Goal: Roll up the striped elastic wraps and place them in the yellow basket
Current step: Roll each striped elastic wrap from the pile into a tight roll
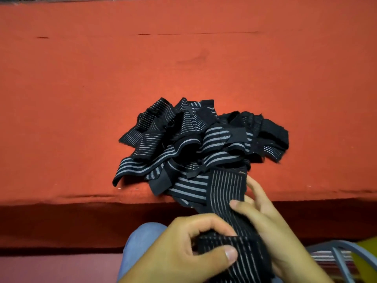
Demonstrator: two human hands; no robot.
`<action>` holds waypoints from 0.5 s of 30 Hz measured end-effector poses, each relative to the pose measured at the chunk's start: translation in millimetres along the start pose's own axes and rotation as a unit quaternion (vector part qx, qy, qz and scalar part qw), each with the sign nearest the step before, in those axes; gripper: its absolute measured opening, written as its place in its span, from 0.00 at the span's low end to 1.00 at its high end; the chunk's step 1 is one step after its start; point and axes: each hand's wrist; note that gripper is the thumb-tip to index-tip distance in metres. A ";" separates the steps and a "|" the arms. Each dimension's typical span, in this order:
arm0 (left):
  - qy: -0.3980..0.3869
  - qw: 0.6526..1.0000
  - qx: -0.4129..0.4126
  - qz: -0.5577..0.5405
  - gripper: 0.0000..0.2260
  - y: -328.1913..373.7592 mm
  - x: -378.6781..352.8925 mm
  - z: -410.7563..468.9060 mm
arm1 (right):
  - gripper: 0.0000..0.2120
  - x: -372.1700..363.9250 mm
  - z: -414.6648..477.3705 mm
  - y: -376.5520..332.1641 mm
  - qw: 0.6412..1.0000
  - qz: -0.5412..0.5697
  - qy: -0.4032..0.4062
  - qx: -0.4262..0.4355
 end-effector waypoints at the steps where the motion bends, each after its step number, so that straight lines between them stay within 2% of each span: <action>1: 0.004 1.000 -0.008 0.015 0.10 -0.7 0.3 -1.4 | 0.34 1.3 0.3 3.5 1.000 -0.020 0.005 0.002; 4: 0.087 0.993 -0.028 0.078 0.03 -12.9 0.5 -2.4 | 0.34 7.0 0.2 13.6 0.998 -0.065 -0.003 -0.007; 7: 0.167 0.977 -0.033 0.126 0.09 -25.8 2.1 -4.8 | 0.31 16.1 -3.4 20.4 0.990 -0.143 0.000 0.016; 11: 0.219 0.958 -0.037 0.179 0.10 -29.6 2.1 -5.0 | 0.34 27.0 -6.5 32.1 0.971 -0.237 0.012 0.030; 13: 0.241 0.951 -0.071 0.178 0.08 -22.5 0.9 -3.5 | 0.29 27.2 -6.4 31.4 0.961 -0.264 0.061 0.060; 15: 0.224 0.961 -0.081 0.140 0.06 -14.5 1.8 -0.8 | 0.20 20.2 -14.2 13.7 0.964 -0.221 0.072 0.129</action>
Point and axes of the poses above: each hand's wrist, its own z-axis towards the middle knuckle, its own x-axis out of the back of the hand, y = z × x, and after that the axes turned 5 degrees about y, right-handed
